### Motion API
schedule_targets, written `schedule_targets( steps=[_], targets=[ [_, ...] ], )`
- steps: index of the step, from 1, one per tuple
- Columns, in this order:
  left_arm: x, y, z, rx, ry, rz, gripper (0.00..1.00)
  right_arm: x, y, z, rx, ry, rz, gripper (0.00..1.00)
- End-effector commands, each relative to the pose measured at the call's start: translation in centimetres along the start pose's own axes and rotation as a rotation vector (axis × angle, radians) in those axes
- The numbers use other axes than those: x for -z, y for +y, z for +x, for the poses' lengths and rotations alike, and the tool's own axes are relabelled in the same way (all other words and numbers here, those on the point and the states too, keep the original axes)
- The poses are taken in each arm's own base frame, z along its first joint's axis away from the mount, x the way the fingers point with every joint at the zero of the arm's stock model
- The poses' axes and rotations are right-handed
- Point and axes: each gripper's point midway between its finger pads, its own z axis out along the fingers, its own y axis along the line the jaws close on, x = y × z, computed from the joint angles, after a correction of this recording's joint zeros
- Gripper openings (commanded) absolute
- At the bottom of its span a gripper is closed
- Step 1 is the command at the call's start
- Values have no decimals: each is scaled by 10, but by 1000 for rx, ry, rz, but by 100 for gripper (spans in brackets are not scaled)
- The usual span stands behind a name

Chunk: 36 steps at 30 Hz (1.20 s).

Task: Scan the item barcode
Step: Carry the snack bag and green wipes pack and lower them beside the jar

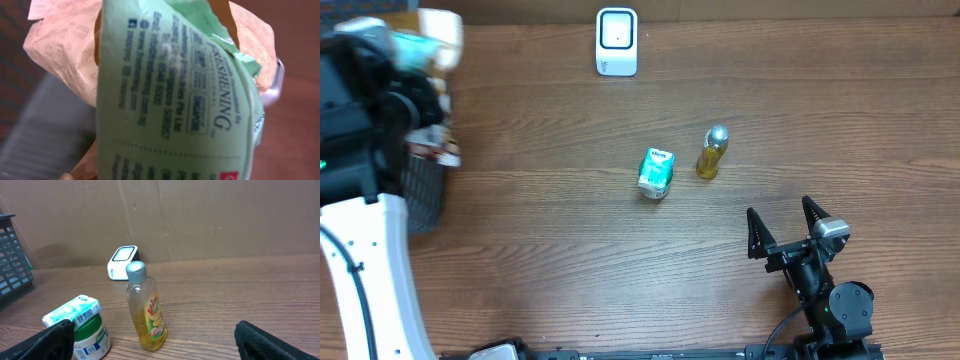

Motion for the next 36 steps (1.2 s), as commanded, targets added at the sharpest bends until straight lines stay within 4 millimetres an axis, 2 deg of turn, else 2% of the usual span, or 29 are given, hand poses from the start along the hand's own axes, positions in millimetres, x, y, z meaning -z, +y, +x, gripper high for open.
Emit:
schedule_targets(
  steps=[1,4,8,10,16,18,20,23,25,27,31,36],
  targets=[
    [-15,-44,26,-32,85,90,7,0,-1,2,4,-1,5,100],
    [-35,-71,56,-65,171,127,9,0,-1,3,4,-1,5,100],
    [-73,-104,116,-59,313,158,14,0,-1,2,3,-1,5,100],
    [-92,-114,140,-48,354,152,15,0,-1,2,3,-1,5,100],
    [-134,-129,191,-55,401,60,20,0,-1,3,4,-1,5,100],
    [-156,-136,218,-80,412,-36,24,0,-1,3,4,-1,5,100],
    [-163,-138,227,-76,416,-71,26,0,-1,3,4,-1,5,100],
    [-169,-141,240,-91,441,-77,37,0,-1,2,3,-1,5,100],
    [-171,-144,248,-97,465,-69,39,0,-1,2,4,-1,5,100],
    [-171,-145,253,-98,485,-60,45,0,-1,3,4,-1,5,100],
    [-171,-146,253,-99,490,-55,69,0,-1,2,4,-1,5,100],
    [-170,-151,243,-127,477,-35,81,0,-1,2,3,-1,5,100]
  ],
)
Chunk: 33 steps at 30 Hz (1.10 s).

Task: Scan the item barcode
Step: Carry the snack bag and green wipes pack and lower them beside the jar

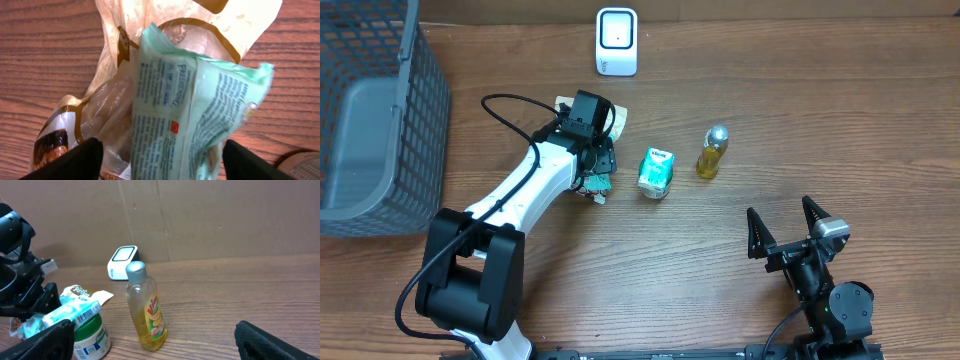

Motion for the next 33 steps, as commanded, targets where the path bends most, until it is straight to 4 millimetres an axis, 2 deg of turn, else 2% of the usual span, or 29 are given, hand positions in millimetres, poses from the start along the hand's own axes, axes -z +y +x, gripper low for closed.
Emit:
schedule_targets(
  steps=[1,4,10,12,15,16,19,20,23,29,33],
  targets=[
    [7,-1,-13,-19,-23,-5,83,0,-1,2,4,-2,4,100],
    [20,-3,-28,-29,-51,6,86,0,-1,2,3,-2,4,100],
    [47,-4,-54,-23,-79,17,98,0,-1,2,4,-2,4,100],
    [50,-6,-59,-46,-81,39,92,0,-1,2,3,-2,4,100],
    [49,5,-62,-32,-81,15,74,0,-1,2,3,-2,4,100],
    [48,9,-62,-24,-79,11,64,0,-1,2,3,-2,4,100],
    [45,20,-64,-4,-73,-3,24,0,-1,3,3,-1,4,100],
    [43,24,-64,4,-71,-7,15,0,-1,3,4,-1,4,100],
    [40,33,-65,21,-64,-18,4,0,-1,2,4,-2,4,100],
    [26,36,-59,24,-23,-28,4,0,-1,2,3,-2,4,100],
    [10,34,-44,-25,49,-23,18,0,-1,2,4,-2,4,100]
  ],
)
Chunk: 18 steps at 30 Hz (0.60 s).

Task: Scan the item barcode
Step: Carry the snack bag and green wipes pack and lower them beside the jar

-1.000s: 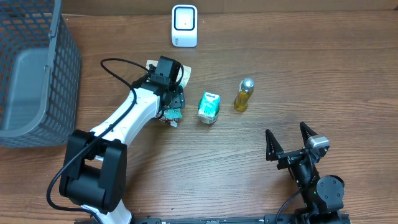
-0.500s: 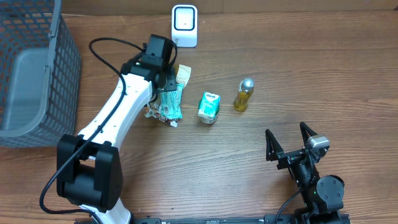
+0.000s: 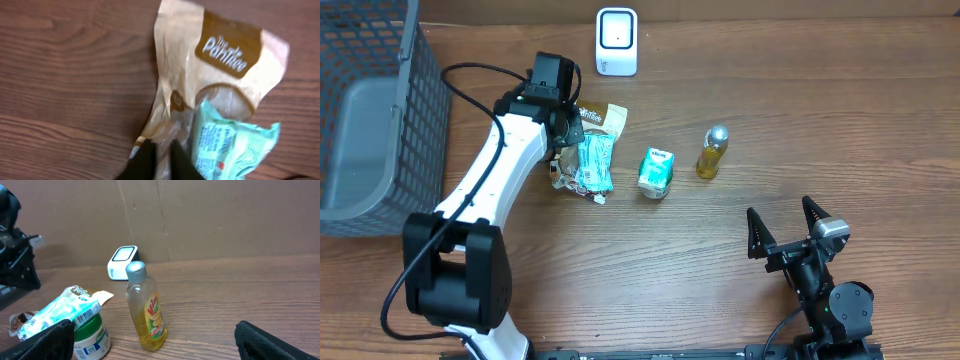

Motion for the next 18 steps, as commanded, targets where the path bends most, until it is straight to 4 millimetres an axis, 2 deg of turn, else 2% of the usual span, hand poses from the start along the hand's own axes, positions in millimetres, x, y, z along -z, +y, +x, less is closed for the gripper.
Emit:
schedule_targets(
  steps=[1,4,10,18],
  targets=[
    [-21,-8,18,-71,84,28,22,0,-1,3,3,-1,5,100],
    [-25,-20,24,-167,114,104,34,0,-1,2,3,-1,5,100],
    [-28,-19,29,-175,133,99,31,0,-1,2,4,-1,5,100],
    [-54,-15,41,-178,191,71,32,0,-1,2,4,-1,5,100]
  ],
)
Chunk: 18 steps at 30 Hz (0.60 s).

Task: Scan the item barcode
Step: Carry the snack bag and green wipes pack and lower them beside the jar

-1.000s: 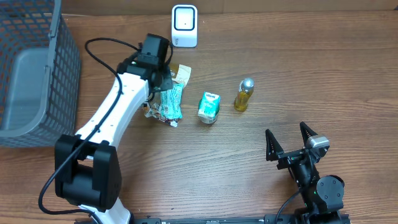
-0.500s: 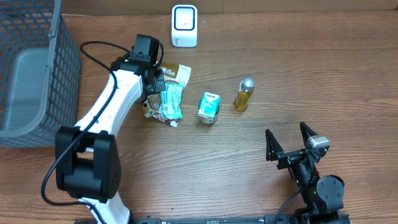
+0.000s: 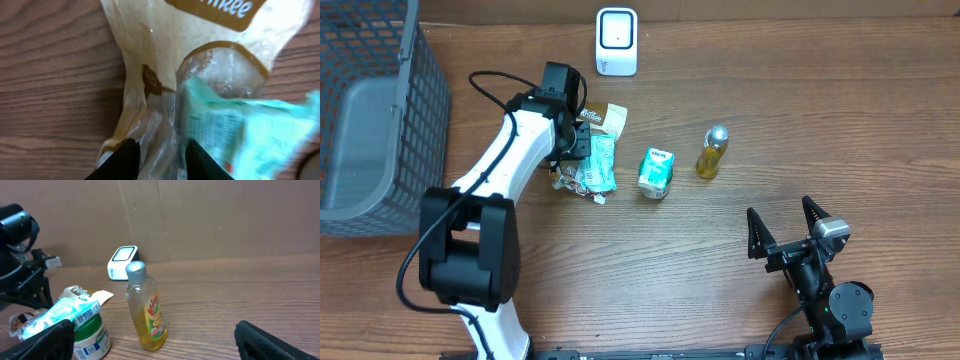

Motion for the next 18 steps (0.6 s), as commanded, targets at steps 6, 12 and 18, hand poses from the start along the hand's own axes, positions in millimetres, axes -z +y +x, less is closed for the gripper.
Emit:
schedule_targets(
  steps=[6,12,18],
  targets=[
    [-18,-1,3,-20,28,10,31,0,-1,2,3,-2,4,100],
    [-19,-1,11,-26,61,2,20,0,-1,3,3,-1,4,100],
    [-17,5,31,-86,142,-16,4,0,-1,2,3,-2,4,100]
  ],
)
